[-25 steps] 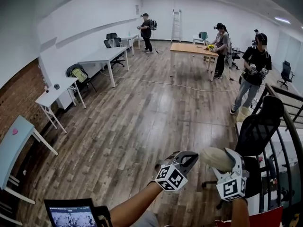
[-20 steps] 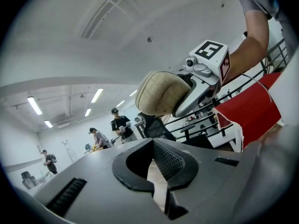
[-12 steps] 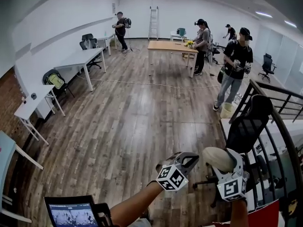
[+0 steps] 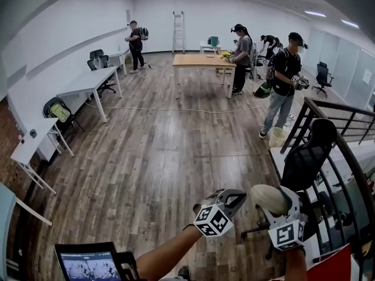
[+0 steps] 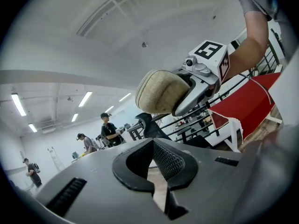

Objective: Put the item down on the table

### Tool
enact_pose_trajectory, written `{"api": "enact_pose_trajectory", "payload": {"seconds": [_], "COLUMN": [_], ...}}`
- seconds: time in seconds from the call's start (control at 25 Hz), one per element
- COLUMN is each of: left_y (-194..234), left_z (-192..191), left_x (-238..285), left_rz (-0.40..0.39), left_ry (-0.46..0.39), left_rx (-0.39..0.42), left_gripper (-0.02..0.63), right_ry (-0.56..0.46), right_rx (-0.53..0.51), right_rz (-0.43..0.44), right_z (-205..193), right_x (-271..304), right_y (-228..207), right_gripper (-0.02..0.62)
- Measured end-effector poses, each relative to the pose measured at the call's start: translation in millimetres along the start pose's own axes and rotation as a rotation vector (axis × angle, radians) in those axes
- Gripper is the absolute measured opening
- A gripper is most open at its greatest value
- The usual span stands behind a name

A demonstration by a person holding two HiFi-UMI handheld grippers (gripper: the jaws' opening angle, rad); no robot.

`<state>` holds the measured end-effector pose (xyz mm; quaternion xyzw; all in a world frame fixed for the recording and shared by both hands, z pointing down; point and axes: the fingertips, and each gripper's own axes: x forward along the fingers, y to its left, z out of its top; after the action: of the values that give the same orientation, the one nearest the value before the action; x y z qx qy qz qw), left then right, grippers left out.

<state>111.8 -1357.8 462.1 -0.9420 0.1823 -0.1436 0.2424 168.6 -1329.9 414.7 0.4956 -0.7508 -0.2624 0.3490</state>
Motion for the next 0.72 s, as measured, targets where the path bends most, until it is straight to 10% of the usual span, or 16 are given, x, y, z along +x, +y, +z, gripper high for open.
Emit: {"api": "enact_pose_trajectory", "payload": {"seconds": [0.72], "left_y": [35], "left_z": [-35], "left_x": [48], "left_rz": [-0.081], "left_ry": [-0.004], "left_rx": [-0.018], "left_gripper": [0.002], "right_ry": [0.064], "right_rx": [0.058], "right_rz": [0.002], "right_z": [-34], "right_x": [63], "right_y": [-20], "right_gripper": [0.304]}}
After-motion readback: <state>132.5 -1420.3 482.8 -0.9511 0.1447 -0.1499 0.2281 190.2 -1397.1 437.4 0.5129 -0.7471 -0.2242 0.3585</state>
